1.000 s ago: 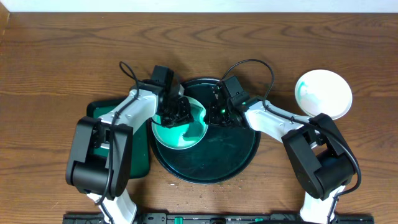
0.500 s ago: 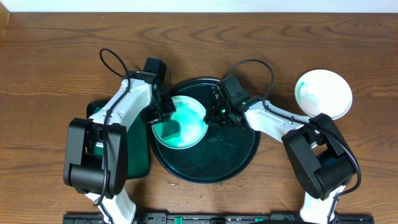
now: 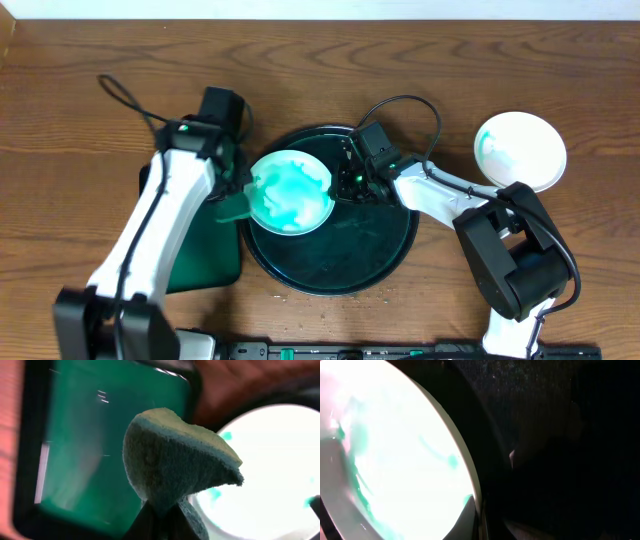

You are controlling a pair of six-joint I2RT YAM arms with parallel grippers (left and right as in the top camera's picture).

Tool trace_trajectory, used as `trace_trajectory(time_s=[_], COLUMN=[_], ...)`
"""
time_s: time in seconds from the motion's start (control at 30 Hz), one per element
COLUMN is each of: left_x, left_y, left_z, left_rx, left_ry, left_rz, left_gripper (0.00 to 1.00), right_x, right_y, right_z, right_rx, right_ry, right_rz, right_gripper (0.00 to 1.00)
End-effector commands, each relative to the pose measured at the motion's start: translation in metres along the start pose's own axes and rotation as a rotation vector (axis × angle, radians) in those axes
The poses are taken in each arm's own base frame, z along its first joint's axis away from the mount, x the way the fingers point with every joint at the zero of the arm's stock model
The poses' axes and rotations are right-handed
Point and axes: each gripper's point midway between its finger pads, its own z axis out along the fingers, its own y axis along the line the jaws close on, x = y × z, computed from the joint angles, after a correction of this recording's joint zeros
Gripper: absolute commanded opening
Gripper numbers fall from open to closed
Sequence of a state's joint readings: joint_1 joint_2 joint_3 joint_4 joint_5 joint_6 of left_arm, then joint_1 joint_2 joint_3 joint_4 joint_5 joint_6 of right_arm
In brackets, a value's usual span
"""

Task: Clean dirty plates on tray and stack at the side
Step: 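Return the left gripper with the sponge to the green basin, then lift the lower plate by its rim with the right gripper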

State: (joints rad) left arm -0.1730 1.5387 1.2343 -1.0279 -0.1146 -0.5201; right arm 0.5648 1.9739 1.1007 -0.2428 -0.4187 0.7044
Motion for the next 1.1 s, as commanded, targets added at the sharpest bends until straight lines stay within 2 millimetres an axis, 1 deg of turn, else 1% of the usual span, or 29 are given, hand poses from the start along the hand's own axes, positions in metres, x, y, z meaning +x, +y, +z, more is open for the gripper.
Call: trace_trajectory(time_s=[0.0, 0.1, 0.17, 0.27, 0.33, 0.37, 0.53, 0.6, 0.67, 0.77, 0.87, 0.93, 0.97, 1.03, 1.07], left_x=[-0.014, -0.017, -0.019, -0.022, -0.022, -0.021, -0.016, -0.012, -0.008, -0.001, 0.003, 0.004, 0.004, 0.003, 0.002], left_y=[0.030, 0.044, 0.052, 0.066, 0.071, 0.071, 0.069, 0.066, 0.064, 0.060, 0.059, 0.059, 0.059, 0.058, 0.058], left_z=[-0.010, -0.006, -0.001, 0.007, 0.013, 0.016, 0.033, 0.042, 0.051, 0.064, 0.073, 0.076, 0.076, 0.077, 0.077], left_rx=[-0.092, -0.112, -0.123, -0.145, -0.146, -0.136, -0.118, -0.119, -0.123, -0.119, -0.130, -0.134, -0.134, -0.132, -0.131], left_ry=[-0.067, -0.048, -0.034, -0.009, 0.016, 0.035, 0.112, 0.150, 0.185, 0.244, 0.278, 0.288, 0.285, 0.281, 0.280], left_rz=[-0.043, -0.086, -0.115, -0.158, -0.179, -0.190, -0.205, -0.194, -0.189, -0.186, -0.182, -0.181, -0.181, -0.181, -0.182], left_gripper=[0.07, 0.08, 0.07, 0.07, 0.07, 0.07, 0.08, 0.09, 0.13, 0.17, 0.17, 0.17, 0.21, 0.25, 0.30], right_x=[0.021, 0.017, 0.014, 0.007, 0.002, 0.000, -0.005, -0.009, -0.013, -0.018, -0.022, -0.030, -0.034, -0.042, -0.046], right_y=[-0.038, -0.036, -0.036, -0.040, -0.042, -0.041, -0.038, -0.039, -0.039, -0.039, -0.039, -0.039, -0.040, -0.036, -0.033], right_z=[0.011, 0.002, -0.008, -0.031, -0.047, -0.058, -0.097, -0.113, -0.127, -0.142, -0.153, -0.163, -0.168, -0.177, -0.181], right_rx=[0.111, 0.109, 0.124, 0.189, 0.238, 0.265, 0.335, 0.373, 0.412, 0.449, 0.482, 0.532, 0.558, 0.595, 0.608], right_ry=[0.054, 0.042, 0.026, -0.023, -0.060, -0.084, -0.158, -0.194, -0.234, -0.274, -0.299, -0.329, -0.344, -0.371, -0.381], right_rz=[0.046, 0.024, 0.003, -0.054, -0.100, -0.133, -0.222, -0.254, -0.292, -0.338, -0.389, -0.453, -0.470, -0.516, -0.542], right_gripper=[0.01, 0.01, 0.01, 0.01, 0.01, 0.01, 0.01, 0.01, 0.01, 0.01, 0.01, 0.01, 0.01, 0.01, 0.01])
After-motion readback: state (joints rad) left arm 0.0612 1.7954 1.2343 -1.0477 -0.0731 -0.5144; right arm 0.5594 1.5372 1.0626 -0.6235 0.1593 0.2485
